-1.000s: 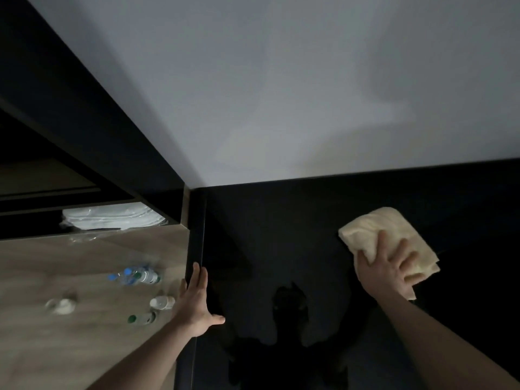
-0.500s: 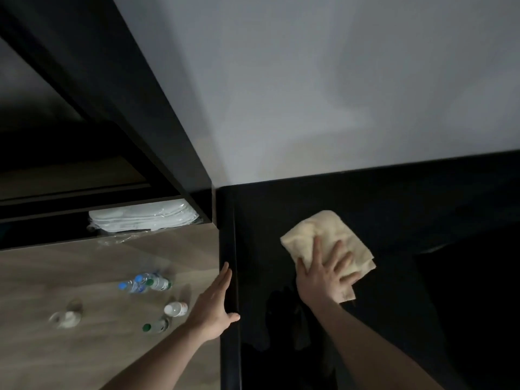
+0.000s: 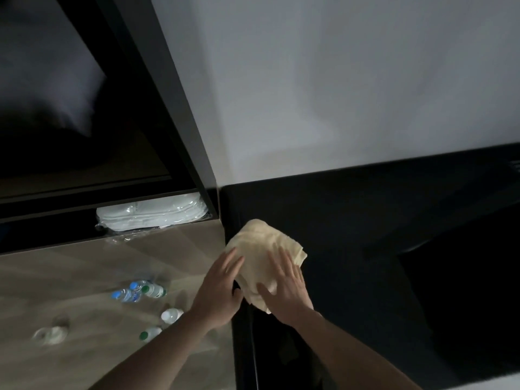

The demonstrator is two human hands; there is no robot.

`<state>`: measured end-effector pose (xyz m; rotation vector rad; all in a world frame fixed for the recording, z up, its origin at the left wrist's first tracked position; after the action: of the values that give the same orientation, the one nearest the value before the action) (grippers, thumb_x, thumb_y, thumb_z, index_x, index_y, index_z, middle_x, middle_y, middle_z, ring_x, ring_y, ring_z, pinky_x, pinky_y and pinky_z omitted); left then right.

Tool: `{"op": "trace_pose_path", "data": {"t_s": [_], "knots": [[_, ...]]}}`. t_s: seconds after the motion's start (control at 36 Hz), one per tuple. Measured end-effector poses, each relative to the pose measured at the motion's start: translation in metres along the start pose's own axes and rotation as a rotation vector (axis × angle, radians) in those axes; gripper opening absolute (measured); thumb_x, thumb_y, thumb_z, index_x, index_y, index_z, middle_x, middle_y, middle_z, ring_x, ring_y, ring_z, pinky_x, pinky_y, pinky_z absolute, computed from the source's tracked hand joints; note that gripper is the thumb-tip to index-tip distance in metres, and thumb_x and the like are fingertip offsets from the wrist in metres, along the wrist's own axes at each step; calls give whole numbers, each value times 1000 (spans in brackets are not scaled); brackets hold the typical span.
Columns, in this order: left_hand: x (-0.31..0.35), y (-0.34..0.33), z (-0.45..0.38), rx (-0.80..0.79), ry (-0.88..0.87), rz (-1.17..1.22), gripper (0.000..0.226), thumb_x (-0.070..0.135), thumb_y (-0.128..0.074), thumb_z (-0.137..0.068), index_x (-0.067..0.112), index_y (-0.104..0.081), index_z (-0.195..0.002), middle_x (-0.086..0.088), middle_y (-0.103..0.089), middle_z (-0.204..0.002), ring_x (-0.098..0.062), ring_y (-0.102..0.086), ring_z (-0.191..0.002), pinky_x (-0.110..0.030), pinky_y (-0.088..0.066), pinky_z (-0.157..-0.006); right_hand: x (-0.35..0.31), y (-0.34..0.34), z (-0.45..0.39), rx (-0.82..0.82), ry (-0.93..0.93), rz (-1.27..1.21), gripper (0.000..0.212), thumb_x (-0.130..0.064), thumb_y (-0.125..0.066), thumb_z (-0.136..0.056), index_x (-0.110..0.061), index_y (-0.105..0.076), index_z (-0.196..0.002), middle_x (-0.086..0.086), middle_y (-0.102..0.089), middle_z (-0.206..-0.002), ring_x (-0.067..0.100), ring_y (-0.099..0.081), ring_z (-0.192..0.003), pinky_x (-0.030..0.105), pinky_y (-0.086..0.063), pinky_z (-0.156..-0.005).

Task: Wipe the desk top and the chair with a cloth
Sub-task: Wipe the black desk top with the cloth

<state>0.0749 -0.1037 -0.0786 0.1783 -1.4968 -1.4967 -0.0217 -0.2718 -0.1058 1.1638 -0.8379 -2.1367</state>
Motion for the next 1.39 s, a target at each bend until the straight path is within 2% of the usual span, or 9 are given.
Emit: {"op": "trace_pose_path", "data": {"t_s": [0.17,0.31,0.42,0.64,0.75,0.86,1.0,1.11,1.39], "knots": [[30,-37,-36,-280,-65,-243,100,87,-24,-82,33,1,-162,2,28,-166,-36,29,-150,-59,9,-120,81,10,43,85,-169,86,74,-56,-34,-106,-37,8,-163,-6,24,-170,22,26,-155,51,8,-128],[29,-53,-59,-369,38,-301,99,82,-36,-86,48,35,-146,8,46,-156,-44,37,-144,-68,6,-118,137,33,53,52,-281,192,80,-64,-29,-104,-32,17,-162,0,31,-168,25,31,-153,53,12,-126],[33,-53,-68,-387,62,-397,87,84,-10,-78,51,55,-126,11,59,-144,-44,39,-142,-68,4,-118,159,37,47,-8,-239,282,80,-69,-15,-102,-33,35,-153,5,42,-161,29,40,-149,57,20,-121],[41,-59,-93,-400,201,-363,90,84,-13,-79,48,45,-138,9,53,-150,-42,40,-142,-70,3,-117,170,27,38,58,-183,356,77,-67,-29,-100,-20,-36,-160,22,-30,-165,48,-22,-150,67,-7,-115],[43,-58,-104,-403,266,-279,87,75,-27,-93,50,40,-142,14,56,-146,-43,39,-143,-71,6,-117,175,25,36,7,-156,348,80,-69,-27,-100,-23,-21,-165,21,-23,-168,48,-17,-152,69,-11,-113],[46,-56,-115,-384,290,-236,85,74,-28,-94,52,39,-141,16,56,-145,-43,39,-143,-72,7,-116,171,45,36,-65,-119,255,81,-69,-24,-101,-40,26,-158,5,32,-166,35,36,-150,62,18,-120],[53,-64,-118,-307,311,-205,81,77,-19,-92,48,32,-148,13,45,-156,-40,35,-146,-73,10,-115,183,79,46,-31,-122,200,72,-60,-29,-105,-39,9,-163,-4,21,-171,23,26,-156,44,19,-123],[61,-69,-123,-171,332,-252,76,72,-19,-94,42,2,-160,2,18,-169,-35,20,-153,-73,11,-112,210,103,55,-1,-167,226,72,-58,-30,-106,-39,9,-163,-5,23,-170,24,27,-155,47,17,-123],[113,-95,-143,-178,272,-207,86,70,-5,-84,35,-6,-162,1,13,-169,-35,19,-154,-55,35,-105,289,160,59,45,-314,162,71,-55,-34,-107,-38,5,-164,-5,23,-170,27,24,-156,51,10,-127]]}}
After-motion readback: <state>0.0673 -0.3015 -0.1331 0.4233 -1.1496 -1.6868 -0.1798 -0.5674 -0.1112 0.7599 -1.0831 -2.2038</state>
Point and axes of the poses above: each hand's wrist, its own z-axis away from the middle knuckle, its own y-axis out of the back of the hand, x = y × z, the point moved 2 cm from there along -z, towards the middle knuckle
